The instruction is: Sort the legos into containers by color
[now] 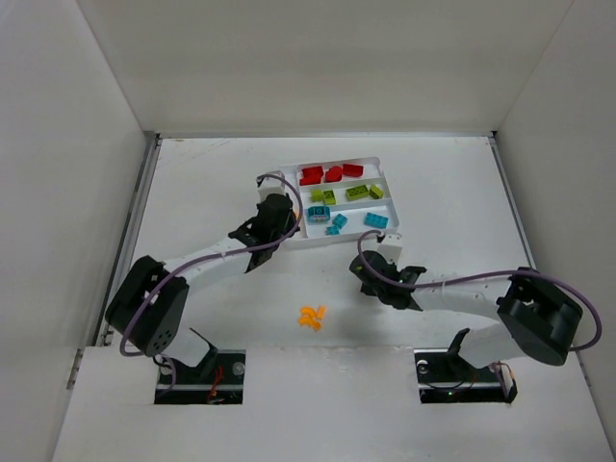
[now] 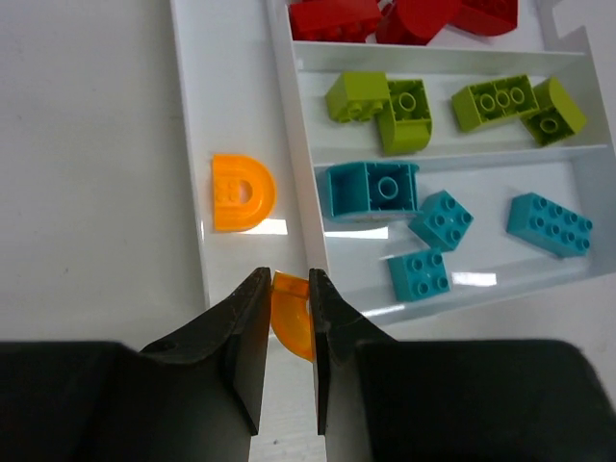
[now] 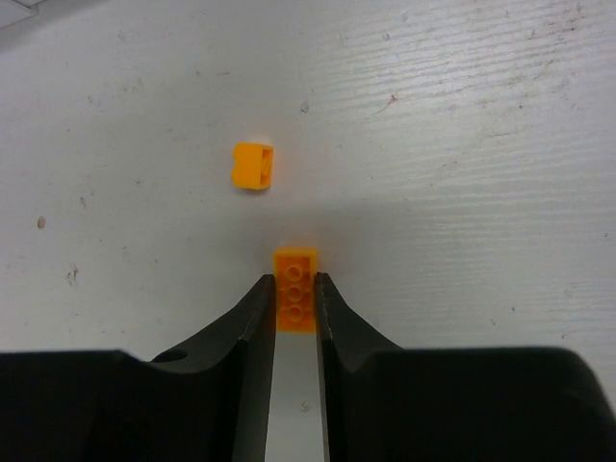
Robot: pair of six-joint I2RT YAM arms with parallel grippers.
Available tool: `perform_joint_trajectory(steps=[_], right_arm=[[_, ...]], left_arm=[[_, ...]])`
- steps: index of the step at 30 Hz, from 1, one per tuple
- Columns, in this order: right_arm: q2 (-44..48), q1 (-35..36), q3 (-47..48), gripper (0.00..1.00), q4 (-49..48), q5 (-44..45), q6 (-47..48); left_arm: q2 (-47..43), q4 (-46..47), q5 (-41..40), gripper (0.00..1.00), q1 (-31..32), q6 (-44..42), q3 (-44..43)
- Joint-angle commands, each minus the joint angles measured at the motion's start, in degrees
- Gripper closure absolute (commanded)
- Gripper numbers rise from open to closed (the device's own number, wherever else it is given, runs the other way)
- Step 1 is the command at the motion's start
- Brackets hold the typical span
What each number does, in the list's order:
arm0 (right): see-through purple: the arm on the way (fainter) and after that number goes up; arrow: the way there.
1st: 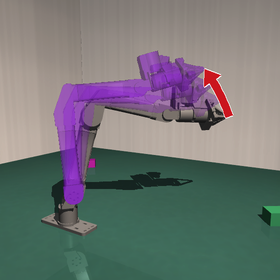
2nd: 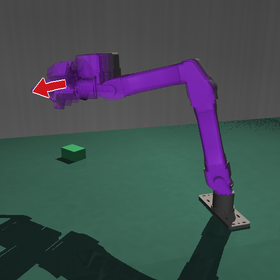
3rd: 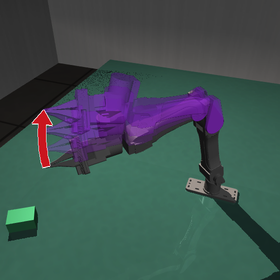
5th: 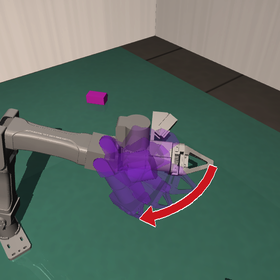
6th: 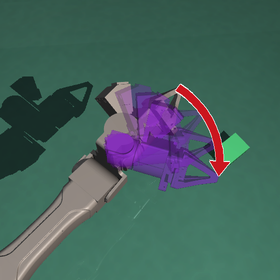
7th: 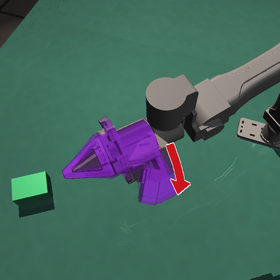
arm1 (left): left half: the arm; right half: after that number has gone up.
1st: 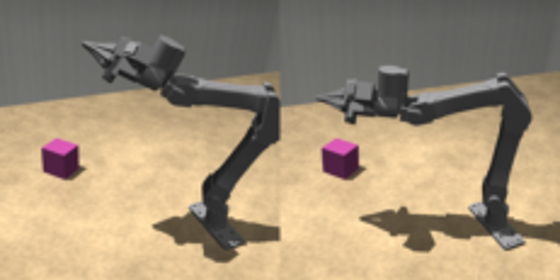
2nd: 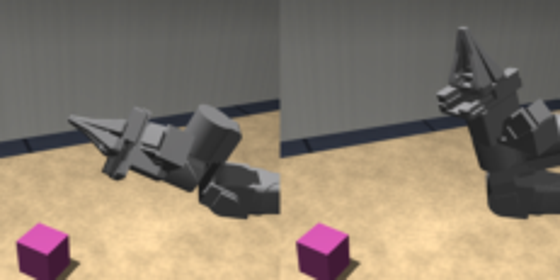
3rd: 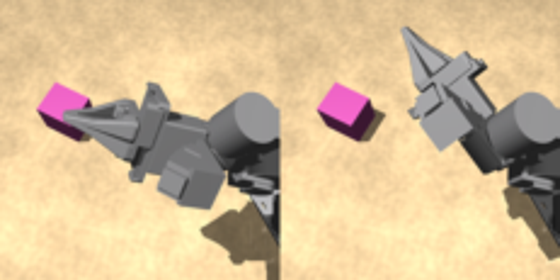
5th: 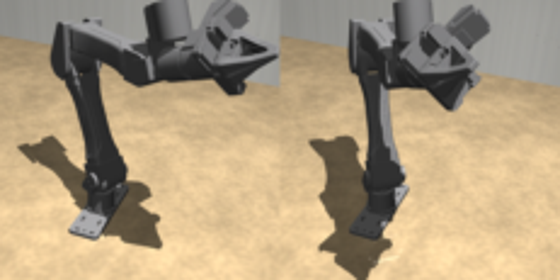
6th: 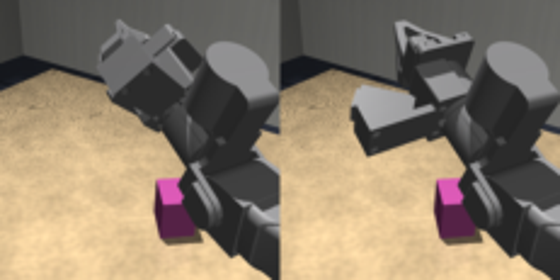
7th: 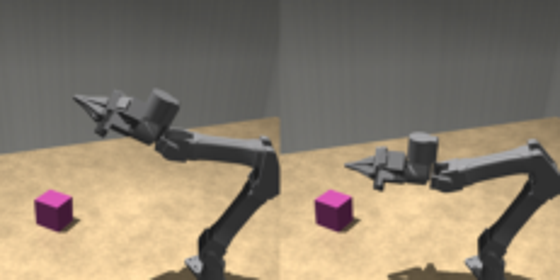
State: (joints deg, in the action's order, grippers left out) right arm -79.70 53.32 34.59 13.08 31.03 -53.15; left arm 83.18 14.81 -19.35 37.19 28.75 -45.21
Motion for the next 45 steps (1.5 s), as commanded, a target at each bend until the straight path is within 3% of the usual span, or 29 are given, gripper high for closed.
perform_joint_trajectory(steps=[1, 14, 20, 23, 27, 33, 41, 45], right_arm=[[2.0, 0.9, 0.9, 0.78, 1.8, 2.6, 0.8], [13.9, 3.3, 2.1, 0.77, -0.2, 0.9, 5.6], [13.0, 3.3, 6.2, 0.77, -6.9, -5.6, 9.9], [9.4, 3.1, 9.3, 0.77, -10.8, -8.7, 11.4], [1.4, 1.7, 15.4, 0.77, -15.8, -11.0, 14.9], [-12.9, -1.3, 27.3, 0.76, -19.0, -15.8, 17.1], [-26.6, -3.8, 41.7, 0.74, -16.0, -16.6, 19.3], [-29.6, -5.0, 46.1, 0.63, -14.3, -16.4, 19.5]], left_arm=[[2.9, 3.2, -2.4, 0.87, -1.3, -2.9, -4.4], [15.7, 6.1, -4.2, 0.85, -5.3, -4.7, -12.4], [15.2, 6.6, -3.3, 0.64, -5.1, -4.8, -13.2], [12.2, 6.4, -2.4, 0.6, -5.4, -4.2, -12.3], [3.2, 6.0, -1.7, 0.62, -5.9, -2.5, -7.5], [-15.1, 4.2, -1.6, 0.67, -7.1, 1.7, 6.6], [-40.2, -13.9, -0.6, 0.68, -3.2, 6.4, 23.6], [-47.6, -18.8, 0.3, 0.67, 2.1, 9.6, 27.8]])
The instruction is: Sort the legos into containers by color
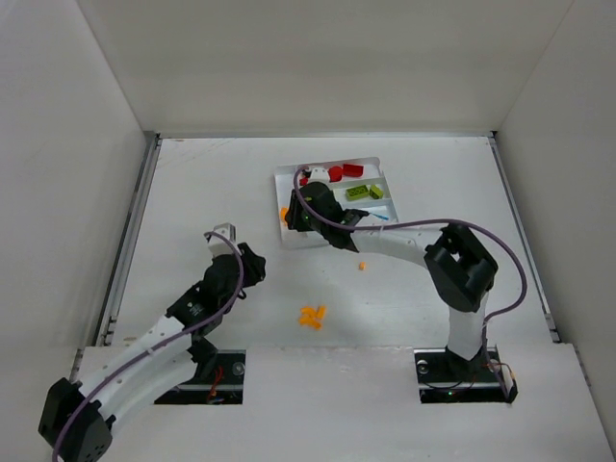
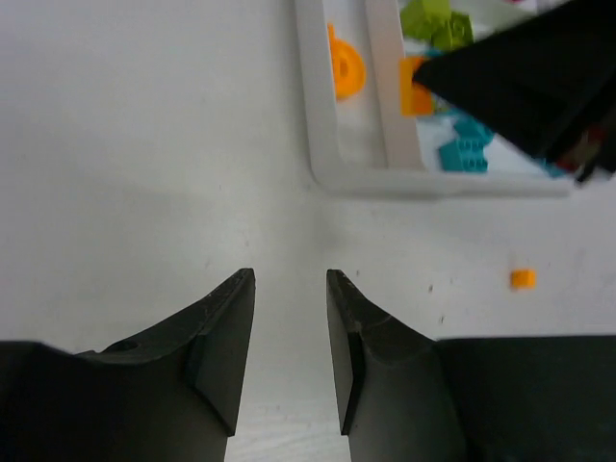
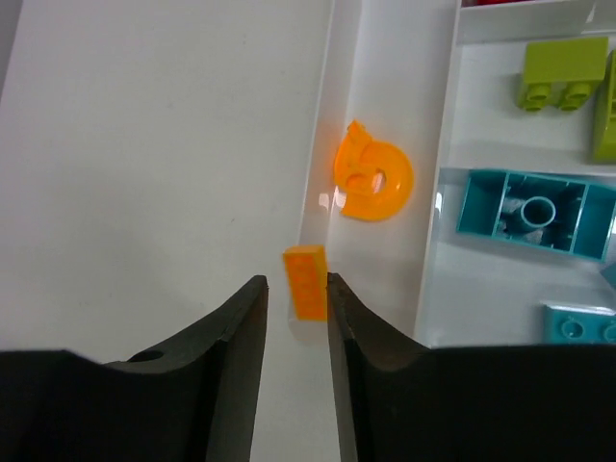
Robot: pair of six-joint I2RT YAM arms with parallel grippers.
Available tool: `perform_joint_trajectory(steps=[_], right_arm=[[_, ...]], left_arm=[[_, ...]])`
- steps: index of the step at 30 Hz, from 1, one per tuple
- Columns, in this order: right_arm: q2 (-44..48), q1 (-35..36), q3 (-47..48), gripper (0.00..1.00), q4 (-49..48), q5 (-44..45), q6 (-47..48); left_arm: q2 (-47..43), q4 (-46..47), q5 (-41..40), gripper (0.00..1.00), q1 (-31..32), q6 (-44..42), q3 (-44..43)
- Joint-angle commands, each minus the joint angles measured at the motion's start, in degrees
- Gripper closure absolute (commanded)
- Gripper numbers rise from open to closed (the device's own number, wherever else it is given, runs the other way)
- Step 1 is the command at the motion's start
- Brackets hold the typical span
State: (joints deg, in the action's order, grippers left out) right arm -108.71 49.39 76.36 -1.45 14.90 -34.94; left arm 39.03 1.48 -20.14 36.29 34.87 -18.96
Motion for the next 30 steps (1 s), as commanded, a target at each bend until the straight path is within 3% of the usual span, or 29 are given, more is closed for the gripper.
perform_joint_trajectory(steps=[1, 6, 9, 12, 15, 17, 20, 22, 30], right_arm=[[-0.9, -1.4, 5.2, 0.59, 0.5, -0.2, 1.3], [0.7, -2.7, 5.1, 0.51, 0.9, 0.1, 1.1], [6.1, -2.8, -1.1, 0.59, 0.4, 1.4, 1.4], [14.5, -2.8, -13.3, 0.74, -0.4, 5.7, 0.8], [22.0, -2.9, -24.4, 0.76, 0.0, 8.3, -0.4], [27.5, -2.9, -31.8, 0.72, 0.8, 9.8, -1.8], [32.8, -2.8, -38.3, 0.52, 3.0, 12.2, -3.3], [34.2, -2.8, -40.7, 0.45, 4.3, 12.4, -4.1], [28.5, -4.3, -39.3, 0.46, 1.9, 10.2, -2.7]], left_arm=[[-4.0, -5.8, 1.3, 0.66, 4.7, 4.4, 1.6], [0.2, -5.5, 0.0, 0.65, 13.5, 5.3, 0.7], [5.4, -4.4, -0.7, 0.65, 19.7, 4.6, 0.2], [10.1, -3.8, -2.1, 0.65, 26.0, 5.0, -0.5], [13.5, -3.8, -3.8, 0.65, 30.7, 5.6, -1.3], [15.5, -3.1, -3.9, 0.66, 32.6, 5.7, -1.8], [17.1, -1.8, -3.8, 0.66, 34.6, 5.6, -2.0], [17.2, -0.8, -3.5, 0.66, 35.5, 5.9, -1.8], [17.2, -1.2, -3.1, 0.66, 37.6, 6.1, -1.5]])
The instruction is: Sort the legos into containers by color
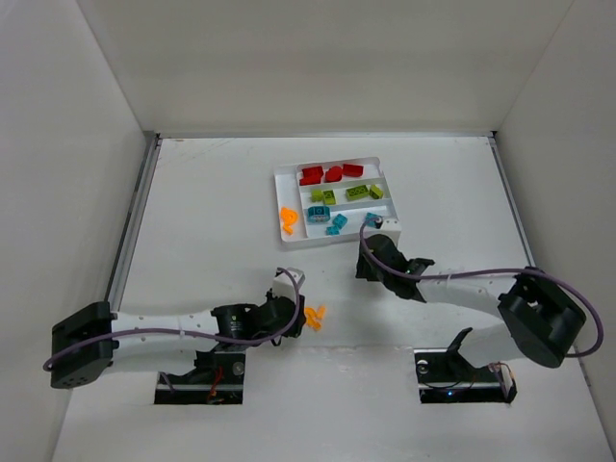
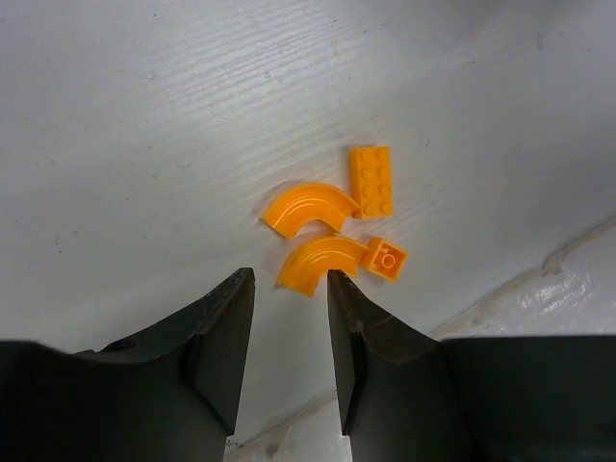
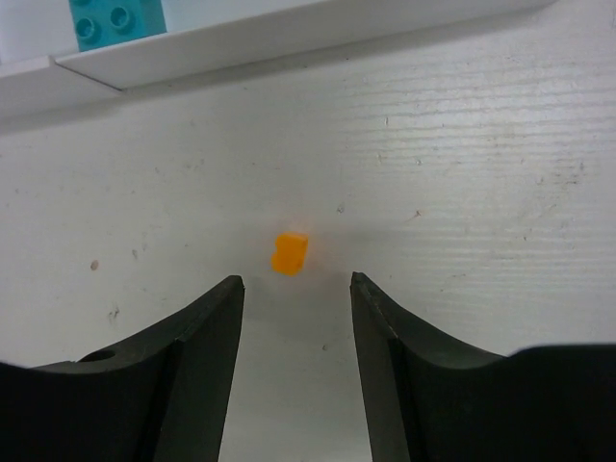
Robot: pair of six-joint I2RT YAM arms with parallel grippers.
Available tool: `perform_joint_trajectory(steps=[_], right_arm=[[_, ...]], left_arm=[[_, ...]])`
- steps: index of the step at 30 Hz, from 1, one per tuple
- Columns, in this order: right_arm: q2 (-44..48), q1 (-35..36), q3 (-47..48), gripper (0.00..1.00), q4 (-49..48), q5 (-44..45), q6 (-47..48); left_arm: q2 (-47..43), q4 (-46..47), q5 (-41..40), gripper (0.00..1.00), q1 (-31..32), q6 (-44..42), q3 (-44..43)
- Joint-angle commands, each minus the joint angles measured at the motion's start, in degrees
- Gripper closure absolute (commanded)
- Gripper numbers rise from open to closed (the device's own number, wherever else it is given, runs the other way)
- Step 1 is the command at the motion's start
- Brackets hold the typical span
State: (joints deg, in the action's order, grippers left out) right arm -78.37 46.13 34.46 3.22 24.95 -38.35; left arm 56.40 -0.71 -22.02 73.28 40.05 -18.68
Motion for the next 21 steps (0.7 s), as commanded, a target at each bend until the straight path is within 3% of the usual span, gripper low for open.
perform_joint_trajectory(steps=[1, 11, 16, 21], right_arm=[[-3.0, -1.2, 3.6, 0.48, -2.8, -0.3, 1.1], [-8.4, -1.5, 5.1, 0.63, -4.6, 0.6, 0.9], [-9.3, -1.4, 6.1, 0.8, -4.8, 1.4, 0.8], [-5.9, 1.2, 11.2, 0.82, -5.3, -0.9, 3.0]], left_arm=[[0.2, 0.9, -1.4, 0.65, 0.9, 1.0, -1.9], [-1.6, 0.3, -2.7, 0.65, 0.1, 1.6, -1.1], [-3.2, 0.1, -3.1, 0.65, -2.5, 2.3, -0.3], [-8.1, -0.4, -3.3, 0.65, -5.6, 3.2, 0.9]])
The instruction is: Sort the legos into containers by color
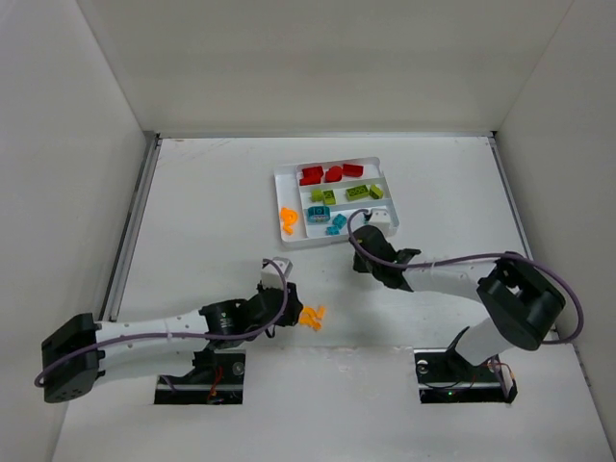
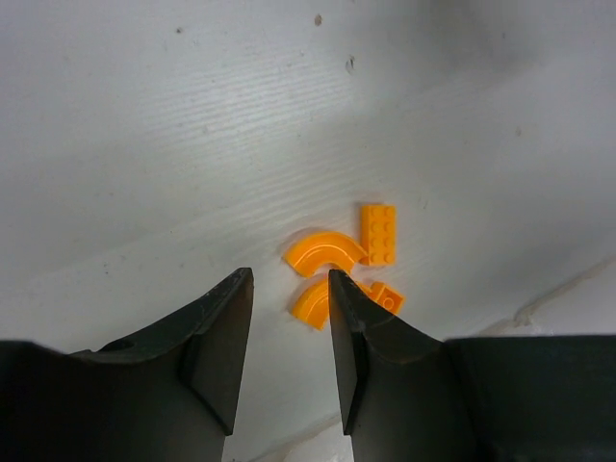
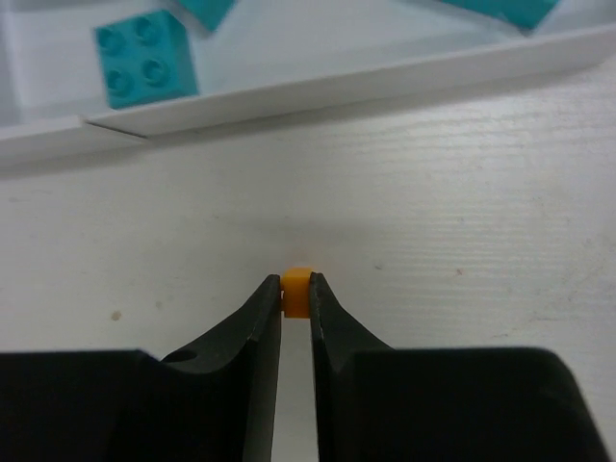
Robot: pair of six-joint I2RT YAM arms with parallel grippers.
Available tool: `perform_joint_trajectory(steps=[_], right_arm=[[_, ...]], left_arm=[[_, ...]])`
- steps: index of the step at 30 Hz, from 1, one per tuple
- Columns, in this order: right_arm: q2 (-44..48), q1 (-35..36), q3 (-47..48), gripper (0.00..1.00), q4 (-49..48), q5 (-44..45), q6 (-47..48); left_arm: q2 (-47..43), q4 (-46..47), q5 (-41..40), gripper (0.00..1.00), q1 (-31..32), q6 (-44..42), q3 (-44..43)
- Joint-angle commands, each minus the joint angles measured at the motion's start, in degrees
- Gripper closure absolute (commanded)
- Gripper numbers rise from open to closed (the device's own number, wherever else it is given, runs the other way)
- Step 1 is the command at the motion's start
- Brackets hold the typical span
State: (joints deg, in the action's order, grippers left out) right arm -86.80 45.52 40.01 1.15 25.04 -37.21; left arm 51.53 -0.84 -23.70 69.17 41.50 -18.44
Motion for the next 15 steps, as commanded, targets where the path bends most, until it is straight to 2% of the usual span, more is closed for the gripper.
perform_joint_trajectory(steps=[1, 5, 8, 15], right_arm=[[2.2, 2.1, 8.0, 0.81, -3.3, -2.3, 2.5], [-5.0, 2.4, 18.4, 0.81, -5.4, -8.3, 3.4], [-11.9, 2.4, 25.6, 0.81, -5.9, -9.9, 3.6], [-22.3, 2.2, 37.1, 0.8, -4.9, -12.0, 3.5]], left_arm=[[-4.7, -0.7, -1.9, 0.65, -2.2, 2.0, 1.0], [-11.7, -4.2, -3.4, 0.65, -6.4, 3.8, 2.3], [-14.6, -5.1, -1.1, 0.65, -8.2, 3.2, 3.1], [-8.7, -5.1, 2.6, 0.65, -4.0, 3.1, 2.4]])
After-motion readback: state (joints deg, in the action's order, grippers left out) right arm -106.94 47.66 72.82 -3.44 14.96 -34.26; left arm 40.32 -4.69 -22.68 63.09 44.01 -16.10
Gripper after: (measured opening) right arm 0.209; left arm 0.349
